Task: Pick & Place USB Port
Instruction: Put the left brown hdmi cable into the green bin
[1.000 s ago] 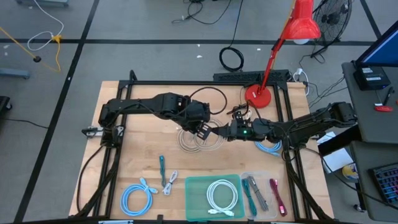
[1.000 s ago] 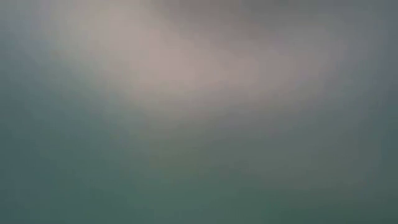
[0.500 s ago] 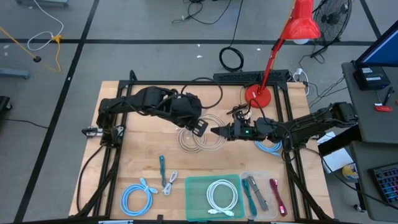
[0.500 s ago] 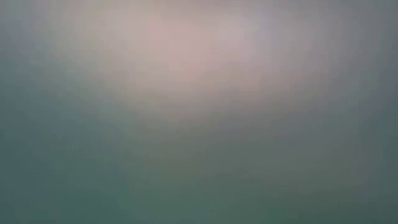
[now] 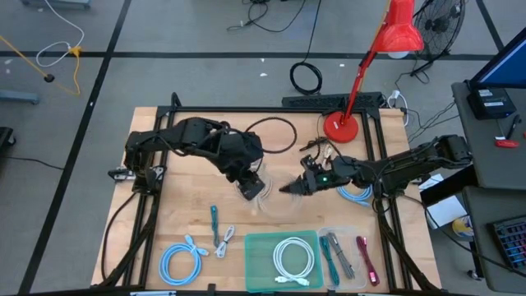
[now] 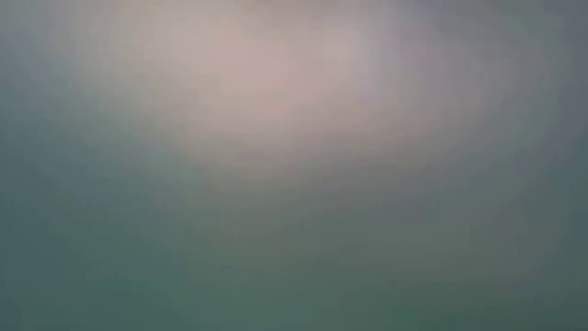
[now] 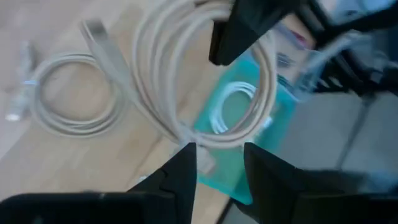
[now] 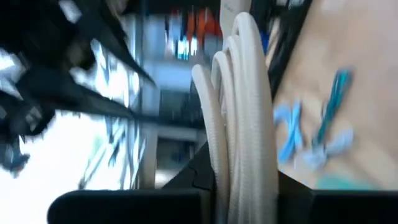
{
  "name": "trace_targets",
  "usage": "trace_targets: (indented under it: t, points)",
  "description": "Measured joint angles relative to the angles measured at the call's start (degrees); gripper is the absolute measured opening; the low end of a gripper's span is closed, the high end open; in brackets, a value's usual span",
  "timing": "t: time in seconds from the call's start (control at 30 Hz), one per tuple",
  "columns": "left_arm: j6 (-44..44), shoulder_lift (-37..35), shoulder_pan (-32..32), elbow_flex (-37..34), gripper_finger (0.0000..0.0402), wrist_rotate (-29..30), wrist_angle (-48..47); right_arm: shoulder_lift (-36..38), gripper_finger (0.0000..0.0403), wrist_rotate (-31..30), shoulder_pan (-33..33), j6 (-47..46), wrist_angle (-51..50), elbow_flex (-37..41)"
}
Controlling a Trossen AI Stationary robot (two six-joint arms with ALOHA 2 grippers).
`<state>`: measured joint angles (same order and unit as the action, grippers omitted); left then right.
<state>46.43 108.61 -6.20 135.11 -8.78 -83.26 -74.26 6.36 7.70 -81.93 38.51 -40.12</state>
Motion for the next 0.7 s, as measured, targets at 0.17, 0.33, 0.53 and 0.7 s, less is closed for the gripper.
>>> trace_targets:
  t: [0.17, 0.33, 0.53, 0.7]
  points:
    - [-3.2, -1.9, -0.3, 0.0, 0.0141, -2.1, -1.9, 0.0, 0.0017, 18.1, -0.6, -2.0, -4.5, 0.0]
    - [-5.3, -3.1, -0.4, 0.0, 0.0142, 0.8, -4.2, 0.7, 0.0017, 29.1, 0.9, -5.2, -5.0, 0.0]
    - [-14.0, -3.3, -0.4, -0.1, 0.0142, 0.9, -5.3, 2.5, 0.0017, 35.8, 4.1, -9.3, -10.4, -0.5]
    - [-18.0, -3.2, -0.9, -0.1, 0.0143, 1.4, -7.0, 3.2, 0.0017, 32.9, 6.7, -5.1, -29.9, -5.3]
